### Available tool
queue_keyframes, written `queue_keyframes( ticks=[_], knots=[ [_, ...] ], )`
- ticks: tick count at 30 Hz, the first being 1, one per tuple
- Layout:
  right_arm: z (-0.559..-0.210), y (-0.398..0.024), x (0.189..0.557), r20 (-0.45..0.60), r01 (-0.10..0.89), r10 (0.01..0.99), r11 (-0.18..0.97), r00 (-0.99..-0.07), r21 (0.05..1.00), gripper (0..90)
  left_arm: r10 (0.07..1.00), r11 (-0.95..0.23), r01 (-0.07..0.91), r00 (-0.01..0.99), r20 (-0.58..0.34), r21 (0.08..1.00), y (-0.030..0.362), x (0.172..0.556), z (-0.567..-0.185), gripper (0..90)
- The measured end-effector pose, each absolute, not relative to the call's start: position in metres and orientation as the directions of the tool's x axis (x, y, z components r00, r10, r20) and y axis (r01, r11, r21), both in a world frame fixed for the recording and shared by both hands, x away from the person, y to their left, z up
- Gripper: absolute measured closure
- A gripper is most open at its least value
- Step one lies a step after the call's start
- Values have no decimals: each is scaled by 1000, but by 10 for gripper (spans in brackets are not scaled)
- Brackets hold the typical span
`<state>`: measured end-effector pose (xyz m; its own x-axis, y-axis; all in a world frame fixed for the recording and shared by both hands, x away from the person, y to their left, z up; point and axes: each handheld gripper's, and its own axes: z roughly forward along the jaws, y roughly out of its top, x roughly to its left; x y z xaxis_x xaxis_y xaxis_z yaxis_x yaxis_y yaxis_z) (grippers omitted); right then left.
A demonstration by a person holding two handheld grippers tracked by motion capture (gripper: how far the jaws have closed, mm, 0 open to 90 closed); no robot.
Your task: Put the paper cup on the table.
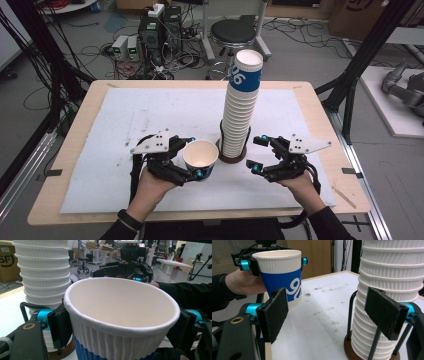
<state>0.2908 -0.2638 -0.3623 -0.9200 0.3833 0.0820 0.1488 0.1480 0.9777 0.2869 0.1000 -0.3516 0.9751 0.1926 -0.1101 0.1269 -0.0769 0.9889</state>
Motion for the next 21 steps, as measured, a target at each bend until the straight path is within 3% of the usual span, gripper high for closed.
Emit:
queue_keyframes(
  ticks=[21],
  knots=[
    [-361, -269, 291, 73, 140, 386, 147, -919, 979, 197, 208, -66, 124, 972, -108, 990, 104, 286, -348, 213]
  ],
)
